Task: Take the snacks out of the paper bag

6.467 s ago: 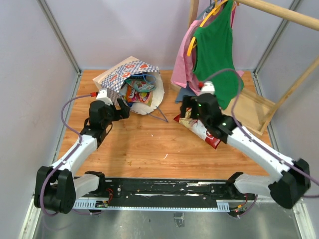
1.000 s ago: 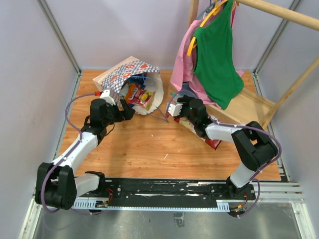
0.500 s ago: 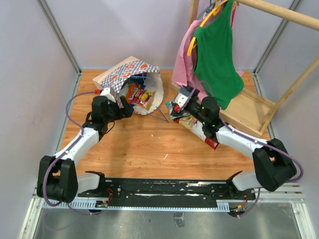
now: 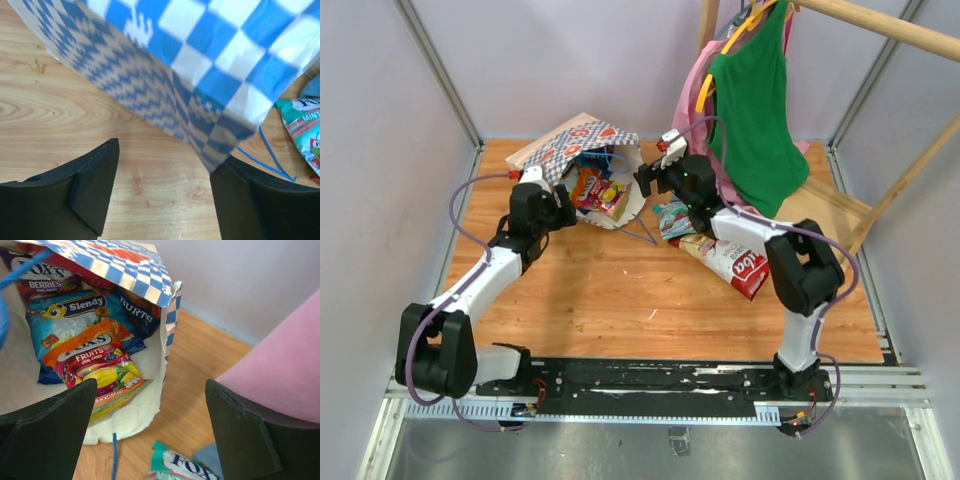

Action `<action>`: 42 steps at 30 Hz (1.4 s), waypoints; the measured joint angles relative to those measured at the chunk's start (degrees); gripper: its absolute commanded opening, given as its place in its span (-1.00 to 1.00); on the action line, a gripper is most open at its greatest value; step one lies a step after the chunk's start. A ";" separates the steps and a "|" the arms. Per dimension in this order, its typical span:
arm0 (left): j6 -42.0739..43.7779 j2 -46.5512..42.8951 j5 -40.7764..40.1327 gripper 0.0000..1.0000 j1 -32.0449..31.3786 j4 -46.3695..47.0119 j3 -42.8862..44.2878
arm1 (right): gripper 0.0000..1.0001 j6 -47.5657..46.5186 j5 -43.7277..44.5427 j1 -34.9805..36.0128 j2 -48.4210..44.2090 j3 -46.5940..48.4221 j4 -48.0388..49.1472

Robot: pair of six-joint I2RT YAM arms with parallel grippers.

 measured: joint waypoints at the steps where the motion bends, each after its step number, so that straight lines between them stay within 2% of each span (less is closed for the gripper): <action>1: 0.39 0.26 -0.63 0.40 -0.31 -0.11 0.57 | 0.77 1.42 0.15 0.00 2.08 1.73 -0.52; 4: 1.36 1.01 -2.34 0.31 -1.42 -0.20 2.51 | 0.72 4.46 0.20 -0.02 7.10 6.10 -1.81; 7: 1.88 1.25 -3.76 0.31 -2.73 -0.22 3.43 | 0.58 6.38 0.02 -0.33 11.28 10.25 -2.99; 13: 1.84 1.55 -7.43 0.54 -6.38 -1.11 3.89 | 0.46 10.32 -2.45 -3.23 19.71 19.26 -4.20; 18: 1.84 3.21 -9.86 0.53 -7.23 -3.06 5.84 | -0.22 11.61 -4.59 -5.22 24.06 22.82 -5.03; 21: 1.88 4.61 -11.43 0.35 -7.74 -3.58 7.41 | -0.33 12.44 -6.05 -5.27 24.39 22.91 -5.55; 25: 1.77 5.92 -13.75 -0.04 -8.44 -4.63 9.09 | -0.80 13.53 -7.69 -5.14 24.37 22.53 -4.37; 27: 1.62 6.25 -14.93 -0.26 -8.72 -4.87 9.38 | -0.97 14.03 -8.11 -5.14 24.26 21.64 -3.58; 30: 0.87 6.32 -16.74 -0.51 -9.07 -5.51 9.38 | -0.99 14.60 -8.41 -5.14 24.26 20.57 -2.82; 32: 0.48 6.32 -17.75 -0.61 -9.20 -5.68 9.35 | -0.99 14.95 -8.59 -5.14 24.26 20.31 -2.38; 36: 0.63 6.32 -20.04 -0.98 -9.29 -5.66 9.01 | -0.99 15.56 -9.51 -5.14 24.26 20.31 -1.79; 42: 1.38 7.21 -23.15 -0.99 -8.96 -5.99 8.96 | -0.99 16.02 -9.66 -4.22 24.28 20.48 -1.62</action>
